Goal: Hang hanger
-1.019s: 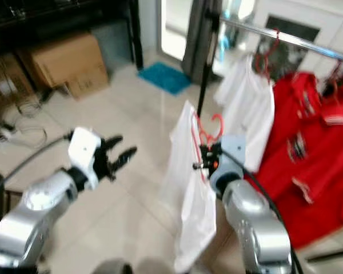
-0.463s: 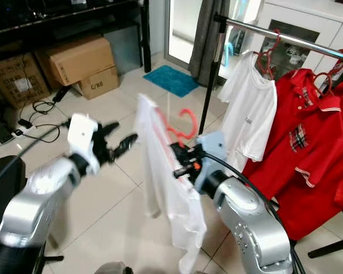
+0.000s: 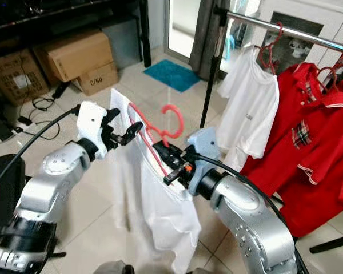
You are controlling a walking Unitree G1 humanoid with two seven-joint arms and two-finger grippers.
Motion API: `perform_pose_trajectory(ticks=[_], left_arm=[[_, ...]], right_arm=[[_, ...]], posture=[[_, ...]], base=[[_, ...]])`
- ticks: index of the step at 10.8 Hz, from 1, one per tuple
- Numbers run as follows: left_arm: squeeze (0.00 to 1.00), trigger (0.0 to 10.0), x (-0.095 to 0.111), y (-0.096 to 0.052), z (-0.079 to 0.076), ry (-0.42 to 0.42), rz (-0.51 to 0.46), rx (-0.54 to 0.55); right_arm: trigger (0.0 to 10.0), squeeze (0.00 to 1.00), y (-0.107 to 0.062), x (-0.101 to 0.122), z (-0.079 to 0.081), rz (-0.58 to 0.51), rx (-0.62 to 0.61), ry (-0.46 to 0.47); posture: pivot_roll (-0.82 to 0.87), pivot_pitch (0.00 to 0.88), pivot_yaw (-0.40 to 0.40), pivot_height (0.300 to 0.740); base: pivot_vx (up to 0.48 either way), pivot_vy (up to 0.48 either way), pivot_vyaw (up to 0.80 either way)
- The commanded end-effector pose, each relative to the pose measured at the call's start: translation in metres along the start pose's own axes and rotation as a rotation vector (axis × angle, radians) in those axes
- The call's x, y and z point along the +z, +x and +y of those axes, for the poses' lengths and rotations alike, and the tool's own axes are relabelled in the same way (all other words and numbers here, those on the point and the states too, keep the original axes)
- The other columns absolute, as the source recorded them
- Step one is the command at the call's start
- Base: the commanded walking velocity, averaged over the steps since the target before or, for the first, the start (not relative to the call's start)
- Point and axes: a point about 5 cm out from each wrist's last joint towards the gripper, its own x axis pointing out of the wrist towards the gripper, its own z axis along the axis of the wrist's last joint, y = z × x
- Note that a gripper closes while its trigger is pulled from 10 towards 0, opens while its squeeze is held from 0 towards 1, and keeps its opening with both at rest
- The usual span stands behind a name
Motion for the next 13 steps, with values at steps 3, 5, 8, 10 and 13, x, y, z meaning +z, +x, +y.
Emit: perform_pose_trajectory(ticks=[3, 5, 8, 10, 13], left_arm=[[0.0, 0.9, 0.009, 0.014, 0.006, 0.018, -0.05, -0.016], [0.0, 0.0, 0.008, 0.017, 0.002, 0.02, -0.059, -0.013], [0.0, 0.0, 0.005, 0.016, 0.003, 0.041, -0.07, 0.026], [0.0, 0.0, 0.005, 0.016, 0.001, 0.107, -0.077, 0.042], [0.0, 0.0, 0.004, 0.016, 0.002, 0.141, -0.08, 0.062]], right_arm=[[0.0, 0.0, -0.001, 0.014, 0.009, -0.041, 0.076, -0.029], [0.0, 0.0, -0.002, 0.013, 0.008, -0.034, 0.062, -0.031], [0.0, 0.0, -0.002, 0.011, 0.004, -0.023, 0.034, -0.027], [0.0, 0.0, -0.001, 0.011, 0.003, -0.02, 0.031, -0.029], [0.0, 0.0, 0.0, 0.011, 0.002, -0.015, 0.03, -0.031]], posture=[[0.06, 0.019, 0.012, 0.74], [0.06, 0.02, 0.018, 0.74], [0.06, 0.025, 0.009, 0.74], [0.06, 0.023, 0.002, 0.74], [0.06, 0.022, 0.0, 0.74]], base=[[0.0, 0.0, 0.0], [0.0, 0.0, 0.0], [0.0, 0.0, 0.0], [0.0, 0.0, 0.0], [0.0, 0.0, 0.0]])
